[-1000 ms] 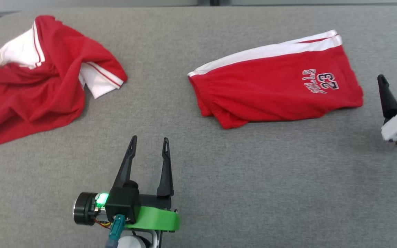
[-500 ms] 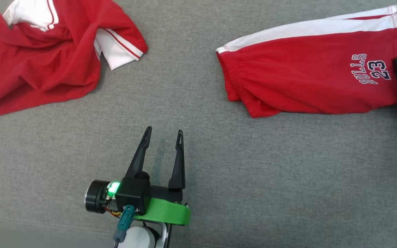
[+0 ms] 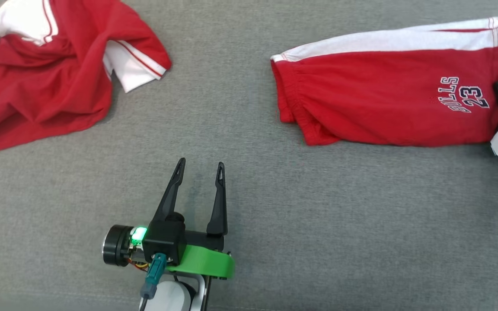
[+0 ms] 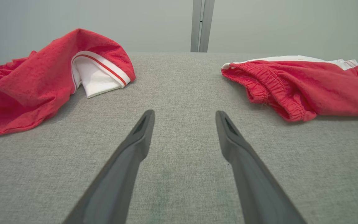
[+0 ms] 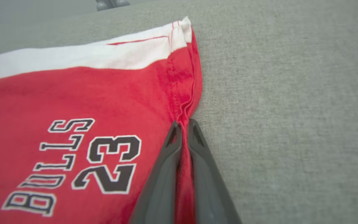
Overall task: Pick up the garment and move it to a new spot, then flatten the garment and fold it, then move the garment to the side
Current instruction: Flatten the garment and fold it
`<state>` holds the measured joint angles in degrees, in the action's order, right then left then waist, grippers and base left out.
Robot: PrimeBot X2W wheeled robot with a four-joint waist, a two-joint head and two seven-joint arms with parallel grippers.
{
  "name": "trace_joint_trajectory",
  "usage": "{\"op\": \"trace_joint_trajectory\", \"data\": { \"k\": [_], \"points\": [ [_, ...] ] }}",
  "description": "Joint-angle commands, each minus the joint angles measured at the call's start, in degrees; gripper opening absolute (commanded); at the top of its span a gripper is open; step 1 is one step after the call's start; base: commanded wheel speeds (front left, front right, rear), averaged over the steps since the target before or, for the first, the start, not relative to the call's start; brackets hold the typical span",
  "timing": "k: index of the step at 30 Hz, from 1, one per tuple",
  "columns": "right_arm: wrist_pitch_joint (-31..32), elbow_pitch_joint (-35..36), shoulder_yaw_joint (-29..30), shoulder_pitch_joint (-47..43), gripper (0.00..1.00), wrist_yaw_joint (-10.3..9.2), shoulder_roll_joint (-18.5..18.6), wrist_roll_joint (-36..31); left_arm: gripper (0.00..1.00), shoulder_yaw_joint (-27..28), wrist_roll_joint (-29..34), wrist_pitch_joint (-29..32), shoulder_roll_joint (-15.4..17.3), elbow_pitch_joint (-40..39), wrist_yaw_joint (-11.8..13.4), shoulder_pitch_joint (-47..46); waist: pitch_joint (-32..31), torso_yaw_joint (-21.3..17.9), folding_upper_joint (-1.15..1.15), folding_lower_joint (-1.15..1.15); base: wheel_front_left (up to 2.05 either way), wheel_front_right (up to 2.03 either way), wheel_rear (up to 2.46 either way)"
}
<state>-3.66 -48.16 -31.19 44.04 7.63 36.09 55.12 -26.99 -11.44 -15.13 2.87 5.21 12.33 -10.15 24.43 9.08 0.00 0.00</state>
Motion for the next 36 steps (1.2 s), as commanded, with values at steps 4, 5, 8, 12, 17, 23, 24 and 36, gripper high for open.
{"op": "trace_joint_trajectory", "data": {
  "k": [4, 5, 8, 12, 17, 23, 24, 36],
  "points": [
    [-1.3, -1.1, -2.2, -2.7, 0.00, -0.25, 3.5, -0.6, 1.00, 0.8, 0.9, 0.0, 0.1, 0.9, -0.7, 0.6, -1.8, -4.5, 0.00, 0.00, 0.00, 0.00, 0.00],
    [-1.5, -1.1, -2.6, -2.3, 0.00, -0.22, 3.8, -0.7, 1.00, 0.9, 1.2, 0.0, 0.1, 1.1, -0.9, 0.5, -1.8, -5.0, 0.00, 0.00, 0.00, 0.00, 0.00],
    [-2.3, -0.9, -3.5, -1.1, 0.00, -0.21, 6.4, -1.7, 1.00, 1.4, 2.1, 0.0, 0.1, 1.3, -1.1, 0.3, -1.7, -6.3, 0.00, 0.00, 0.00, 0.00, 0.00],
    [-2.9, -0.1, -4.8, 1.7, 0.00, -0.19, 7.4, -3.2, 1.00, 1.8, 2.4, 0.0, 0.1, 1.8, -1.6, 0.0, -1.7, -7.1, 0.00, 0.00, 0.00, 0.00, 0.00],
    [-2.3, 2.2, -6.7, 5.3, 0.00, -0.19, 6.4, -5.2, 1.00, 1.9, 2.3, 0.0, 0.1, 2.5, -1.9, -0.1, -2.6, -7.2, 0.00, 0.00, 0.00, 0.00, 0.00],
    [0.4, 6.1, -8.2, 7.4, 0.00, -0.19, 4.4, -7.6, 1.00, 1.9, 1.1, 0.0, 0.1, 3.0, -1.3, 1.2, -4.7, -6.2, 0.00, 0.00, 0.00, 0.00, 0.00],
    [0.8, 6.9, -8.4, 7.5, 0.00, -0.19, 4.2, -8.0, 1.00, 1.8, 1.0, 0.0, 0.1, 3.1, -1.2, 1.3, -5.0, -5.9, 0.00, 0.00, 0.00, 0.00, 0.00],
    [5.3, 18.0, -5.1, 4.3, 0.00, -0.18, -1.3, -11.6, 1.00, 0.7, -1.2, 0.0, 0.1, 2.8, -0.5, 1.9, -5.9, -1.8, 0.00, 0.00, 0.00, 0.00, 0.00]
  ]
}}
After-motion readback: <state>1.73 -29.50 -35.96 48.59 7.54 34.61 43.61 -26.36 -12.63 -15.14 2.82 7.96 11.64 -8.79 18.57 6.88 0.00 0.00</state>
